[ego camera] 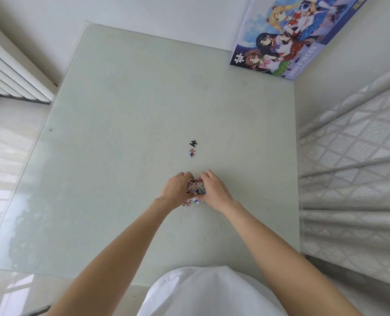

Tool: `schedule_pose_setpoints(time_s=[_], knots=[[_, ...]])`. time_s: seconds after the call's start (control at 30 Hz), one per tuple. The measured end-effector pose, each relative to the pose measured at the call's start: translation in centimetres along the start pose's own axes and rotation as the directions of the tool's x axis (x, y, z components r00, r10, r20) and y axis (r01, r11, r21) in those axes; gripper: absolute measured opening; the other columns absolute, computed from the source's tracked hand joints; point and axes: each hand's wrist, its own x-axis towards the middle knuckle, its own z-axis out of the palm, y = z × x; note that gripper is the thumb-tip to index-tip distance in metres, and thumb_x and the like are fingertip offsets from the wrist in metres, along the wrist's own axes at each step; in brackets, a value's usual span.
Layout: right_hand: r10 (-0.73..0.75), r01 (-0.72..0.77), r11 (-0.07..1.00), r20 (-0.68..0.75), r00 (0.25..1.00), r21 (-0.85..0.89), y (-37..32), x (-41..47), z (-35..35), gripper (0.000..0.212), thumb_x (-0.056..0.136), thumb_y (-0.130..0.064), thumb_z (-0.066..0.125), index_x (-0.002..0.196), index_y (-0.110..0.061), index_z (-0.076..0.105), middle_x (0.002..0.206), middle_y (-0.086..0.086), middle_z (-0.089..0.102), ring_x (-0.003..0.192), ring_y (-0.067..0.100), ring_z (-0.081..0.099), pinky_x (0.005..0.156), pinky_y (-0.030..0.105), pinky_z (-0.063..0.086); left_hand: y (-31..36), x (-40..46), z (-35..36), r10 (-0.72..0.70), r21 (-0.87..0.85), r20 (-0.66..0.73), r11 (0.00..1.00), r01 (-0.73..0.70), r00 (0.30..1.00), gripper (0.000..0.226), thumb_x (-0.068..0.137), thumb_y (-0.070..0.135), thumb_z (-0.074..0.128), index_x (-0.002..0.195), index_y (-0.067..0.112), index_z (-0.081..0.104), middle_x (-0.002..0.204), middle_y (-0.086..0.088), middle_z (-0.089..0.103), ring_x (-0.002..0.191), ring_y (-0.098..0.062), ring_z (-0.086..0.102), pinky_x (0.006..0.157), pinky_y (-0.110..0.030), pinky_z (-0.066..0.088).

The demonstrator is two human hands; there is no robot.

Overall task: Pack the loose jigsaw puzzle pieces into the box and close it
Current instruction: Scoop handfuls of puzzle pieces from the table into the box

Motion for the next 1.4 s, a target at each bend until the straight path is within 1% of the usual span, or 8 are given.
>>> schedule_pose_setpoints(time_s=[0.23,0.43,0.63,0.83,1.0,1.1,1.2,1.4], knots=[[-0.062,0.063,0.995,-0.018,0.998,0.076,1.1,-0.7,-0.5,0.033,0.079,-0.02,0.071,0.106,-0.01,0.057,0.102,0.008,0.063,0.093,0.029,0.058,0.069,0.032,0.04,0.6,-0.8,0.2,-0.022,-0.029,0.002,0.999,0.022,1.0,0.031,0.087,0.022,0.058,0.117,0.014,0.057,0.106,-0.009,0.055,0.094,-0.03,0.057,0.072,-0.027,0.036],[-0.119,0.127,0.987,-0.085,0.989,0.097,3.4,-1.9,-1.0,0.011,0.082,-0.019,0.066,0.084,-0.009,0.061,0.082,0.009,0.061,0.078,0.029,0.054,0.06,0.033,0.031,2.7,-2.1,1.3,-0.152,-0.178,-0.071,0.974,0.137,0.986,0.017,0.084,0.01,0.053,0.096,0.012,0.064,0.084,-0.008,0.066,0.066,-0.025,0.056,0.061,-0.032,0.046],[-0.102,0.125,0.975,-0.131,0.986,0.185,6.2,-2.7,-2.5,0.018,0.085,-0.023,0.066,0.09,-0.006,0.07,0.085,0.012,0.07,0.081,0.032,0.062,0.067,0.032,0.043,3.6,-3.1,1.7,-0.248,-0.234,-0.134,0.949,0.213,0.959,0.013,0.086,0.013,0.059,0.097,0.011,0.065,0.087,-0.007,0.067,0.073,-0.022,0.054,0.056,-0.02,0.036],[-0.021,0.057,0.959,-0.131,0.991,0.278,7.9,-3.7,-5.1,0.037,0.084,-0.027,0.065,0.062,-0.002,0.051,0.056,0.016,0.04,0.06,0.026,0.032,0.055,0.034,0.019,4.7,-4.1,1.0,-0.31,-0.289,-0.198,0.925,0.247,0.93,0.017,0.088,0.022,0.061,0.103,0.014,0.064,0.088,-0.01,0.066,0.07,-0.025,0.058,0.057,-0.026,0.042],[0.003,0.04,0.918,-0.106,0.994,0.394,8.7,-4.4,-8.4,0.036,0.085,-0.027,0.063,0.067,0.002,0.054,0.059,0.021,0.057,0.068,0.03,0.067,0.053,0.029,0.029,7.0,-3.9,-2.0,-0.16,-0.284,-0.288,0.956,0.075,0.944,0.013,0.089,0.025,0.062,0.096,0.015,0.063,0.075,0.003,0.063,0.065,-0.018,0.059,0.052,-0.018,0.039],[0.01,0.054,0.851,-0.118,0.993,0.523,7.7,-4.4,-13.4,0.032,0.086,-0.023,0.065,0.077,0.007,0.061,0.072,0.027,0.061,0.061,0.006,0.069,0.055,0.024,0.041,9.5,-2.5,-6.2,-0.043,-0.286,-0.335,0.956,-0.058,0.941,0.008,0.088,0.024,0.063,0.093,0.018,0.064,0.067,0.013,0.061,0.062,-0.001,0.06,0.051,-0.01,0.038],[0.021,0.117,0.798,-0.222,0.975,0.591,6.6,-3.9,-20.3,0.03,0.087,-0.019,0.065,0.082,0.01,0.064,0.08,0.026,0.065,0.058,0.002,0.067,0.055,0.012,0.044,13.1,-0.3,-11.5,0.088,-0.273,-0.384,0.94,-0.204,0.919,0.007,0.087,0.024,0.064,0.093,0.024,0.062,0.069,0.01,0.063,0.059,0.001,0.06,0.053,-0.011,0.041],[0.014,0.292,0.803,-0.506,0.862,0.519,5.3,-1.2,-34.4,0.021,0.085,-0.024,0.066,0.092,-0.006,0.071,0.087,0.002,0.071,0.067,0.014,0.071,0.074,0.046,0.052,21.5,6.5,-22.3,0.28,-0.271,-0.443,0.864,-0.424,0.852,0.009,0.085,0.02,0.066,0.091,0.025,0.063,0.074,0.004,0.062,0.053,0.001,0.06,0.061,-0.012,0.046]])
